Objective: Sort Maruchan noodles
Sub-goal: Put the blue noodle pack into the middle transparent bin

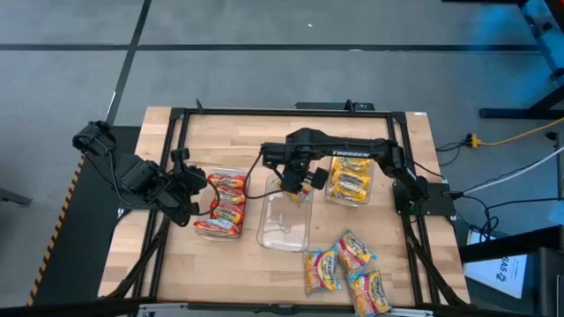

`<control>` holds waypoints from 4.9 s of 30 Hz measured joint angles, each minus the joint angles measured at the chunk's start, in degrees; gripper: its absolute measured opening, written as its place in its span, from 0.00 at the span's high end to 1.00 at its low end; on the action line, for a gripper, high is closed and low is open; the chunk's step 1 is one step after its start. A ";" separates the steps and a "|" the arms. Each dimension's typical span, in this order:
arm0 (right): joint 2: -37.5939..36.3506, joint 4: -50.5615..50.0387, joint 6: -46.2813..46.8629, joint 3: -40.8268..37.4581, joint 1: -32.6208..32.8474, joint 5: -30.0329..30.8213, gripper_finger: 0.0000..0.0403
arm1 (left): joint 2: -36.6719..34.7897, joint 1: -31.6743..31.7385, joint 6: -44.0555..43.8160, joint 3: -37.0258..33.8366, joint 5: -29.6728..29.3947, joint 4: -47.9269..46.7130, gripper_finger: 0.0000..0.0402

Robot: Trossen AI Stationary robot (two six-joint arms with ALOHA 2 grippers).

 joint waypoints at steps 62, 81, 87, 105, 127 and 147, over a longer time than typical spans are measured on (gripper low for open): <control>-4.02 -1.45 60.12 -6.34 4.09 12.35 0.69 | -0.04 -0.01 -2.10 -0.02 1.73 0.09 0.87; -19.50 -1.53 97.11 -6.36 31.88 -5.63 0.69 | -0.04 0.00 -2.01 -0.02 5.06 11.63 0.87; -17.73 -1.52 116.29 -9.86 40.25 5.06 0.69 | 0.00 -0.02 -1.99 -0.02 5.53 21.28 0.87; -17.49 34.09 166.03 -42.37 48.34 11.22 0.69 | 6.12 -0.07 -1.97 -0.09 7.56 31.47 0.87; -17.49 44.70 177.61 -53.36 48.35 13.16 0.69 | 12.76 -0.04 -1.95 0.00 10.26 31.04 0.87; -17.51 49.56 169.20 -56.52 43.41 13.53 0.98 | 12.76 -0.04 -1.92 0.00 10.27 30.08 0.87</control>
